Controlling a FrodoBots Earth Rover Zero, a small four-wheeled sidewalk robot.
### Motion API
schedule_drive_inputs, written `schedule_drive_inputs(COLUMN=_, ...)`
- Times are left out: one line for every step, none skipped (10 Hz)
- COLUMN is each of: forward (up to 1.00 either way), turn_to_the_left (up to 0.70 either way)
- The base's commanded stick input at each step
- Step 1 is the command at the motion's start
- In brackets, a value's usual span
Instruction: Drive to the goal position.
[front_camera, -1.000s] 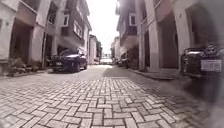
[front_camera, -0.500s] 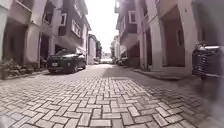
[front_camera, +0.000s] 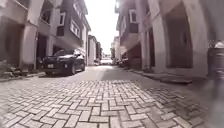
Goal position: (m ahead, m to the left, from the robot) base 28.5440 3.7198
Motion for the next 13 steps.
schedule_drive_inputs(forward=0.85, turn_to_the_left=0.00)
schedule_drive_inputs(forward=0.85, turn_to_the_left=0.00)
schedule_drive_inputs(forward=0.85, turn_to_the_left=0.00)
schedule_drive_inputs(forward=0.85, turn_to_the_left=0.00)
schedule_drive_inputs(forward=0.85, turn_to_the_left=0.00)
schedule_drive_inputs(forward=0.85, turn_to_the_left=0.00)
schedule_drive_inputs(forward=0.85, turn_to_the_left=0.00)
schedule_drive_inputs(forward=0.85, turn_to_the_left=0.00)
schedule_drive_inputs(forward=0.85, turn_to_the_left=0.00)
schedule_drive_inputs(forward=0.85, turn_to_the_left=0.00)
schedule_drive_inputs(forward=0.85, turn_to_the_left=0.00)
schedule_drive_inputs(forward=0.85, turn_to_the_left=0.00)
schedule_drive_inputs(forward=0.85, turn_to_the_left=0.00)
